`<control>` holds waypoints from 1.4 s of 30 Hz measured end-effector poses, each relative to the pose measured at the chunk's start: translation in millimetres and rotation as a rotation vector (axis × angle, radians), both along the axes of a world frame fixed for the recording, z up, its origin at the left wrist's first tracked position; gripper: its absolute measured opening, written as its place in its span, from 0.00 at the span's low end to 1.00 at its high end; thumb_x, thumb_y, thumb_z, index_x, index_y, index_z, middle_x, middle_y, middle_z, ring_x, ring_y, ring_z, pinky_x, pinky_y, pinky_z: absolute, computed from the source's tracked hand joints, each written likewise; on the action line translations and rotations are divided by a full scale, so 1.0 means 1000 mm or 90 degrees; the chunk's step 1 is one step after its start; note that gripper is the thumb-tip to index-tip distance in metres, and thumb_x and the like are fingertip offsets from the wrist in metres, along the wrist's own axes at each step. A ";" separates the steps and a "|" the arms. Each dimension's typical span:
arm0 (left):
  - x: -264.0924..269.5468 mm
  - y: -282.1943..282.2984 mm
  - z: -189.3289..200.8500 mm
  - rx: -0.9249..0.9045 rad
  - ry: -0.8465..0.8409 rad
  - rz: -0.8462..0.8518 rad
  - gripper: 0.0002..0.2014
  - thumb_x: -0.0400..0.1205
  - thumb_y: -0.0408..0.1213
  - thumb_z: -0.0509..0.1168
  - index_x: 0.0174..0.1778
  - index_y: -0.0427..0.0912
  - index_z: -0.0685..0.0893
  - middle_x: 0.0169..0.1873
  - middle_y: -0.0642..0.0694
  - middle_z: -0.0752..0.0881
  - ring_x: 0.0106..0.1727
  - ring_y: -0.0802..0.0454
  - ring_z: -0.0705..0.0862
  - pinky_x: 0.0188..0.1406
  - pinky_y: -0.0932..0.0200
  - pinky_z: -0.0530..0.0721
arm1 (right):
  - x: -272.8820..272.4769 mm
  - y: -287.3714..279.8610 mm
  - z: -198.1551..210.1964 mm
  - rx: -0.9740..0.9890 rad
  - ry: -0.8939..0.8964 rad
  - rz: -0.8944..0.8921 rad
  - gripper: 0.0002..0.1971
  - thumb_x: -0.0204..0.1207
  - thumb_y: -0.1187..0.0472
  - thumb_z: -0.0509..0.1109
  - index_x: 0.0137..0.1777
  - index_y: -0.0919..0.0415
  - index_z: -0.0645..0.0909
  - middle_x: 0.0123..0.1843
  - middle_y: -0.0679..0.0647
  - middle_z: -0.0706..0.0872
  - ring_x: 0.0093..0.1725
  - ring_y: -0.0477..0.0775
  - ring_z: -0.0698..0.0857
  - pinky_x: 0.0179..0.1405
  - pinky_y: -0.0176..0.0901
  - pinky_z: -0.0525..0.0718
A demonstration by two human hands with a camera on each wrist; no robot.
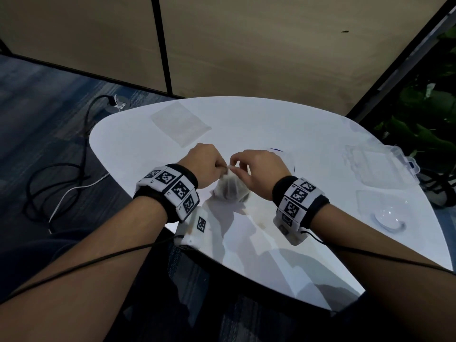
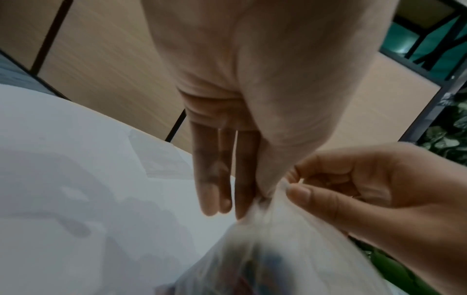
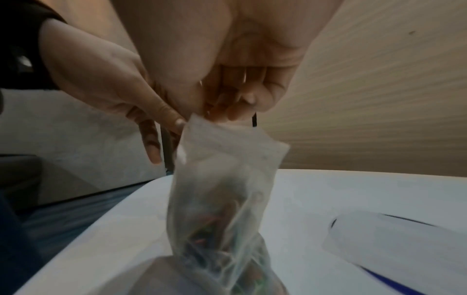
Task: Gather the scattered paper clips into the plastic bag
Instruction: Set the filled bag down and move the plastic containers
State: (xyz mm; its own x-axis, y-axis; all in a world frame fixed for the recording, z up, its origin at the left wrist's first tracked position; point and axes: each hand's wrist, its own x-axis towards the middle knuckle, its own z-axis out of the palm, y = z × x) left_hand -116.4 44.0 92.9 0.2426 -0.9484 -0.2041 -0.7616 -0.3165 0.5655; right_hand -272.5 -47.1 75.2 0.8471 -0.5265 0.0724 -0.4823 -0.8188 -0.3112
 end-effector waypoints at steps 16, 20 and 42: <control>0.038 -0.064 -0.046 -0.017 -0.028 0.198 0.13 0.83 0.30 0.60 0.55 0.41 0.90 0.56 0.40 0.89 0.60 0.38 0.86 0.62 0.50 0.85 | -0.089 -0.092 -0.040 0.114 0.086 -0.261 0.11 0.78 0.49 0.69 0.58 0.46 0.79 0.48 0.46 0.86 0.43 0.50 0.85 0.50 0.45 0.82; 0.068 -0.078 -0.075 0.102 -0.147 0.220 0.13 0.80 0.34 0.65 0.58 0.46 0.88 0.73 0.39 0.72 0.75 0.38 0.71 0.73 0.49 0.75 | -0.142 -0.136 -0.052 0.022 0.225 -0.397 0.19 0.77 0.51 0.71 0.68 0.50 0.77 0.71 0.60 0.73 0.68 0.61 0.75 0.66 0.54 0.77; 0.072 -0.061 -0.105 0.115 -0.322 0.227 0.14 0.83 0.43 0.66 0.60 0.43 0.89 0.62 0.36 0.73 0.65 0.35 0.74 0.63 0.44 0.81 | -0.173 -0.104 -0.068 0.097 0.306 -0.263 0.24 0.84 0.58 0.57 0.80 0.52 0.66 0.74 0.59 0.75 0.72 0.63 0.72 0.73 0.52 0.71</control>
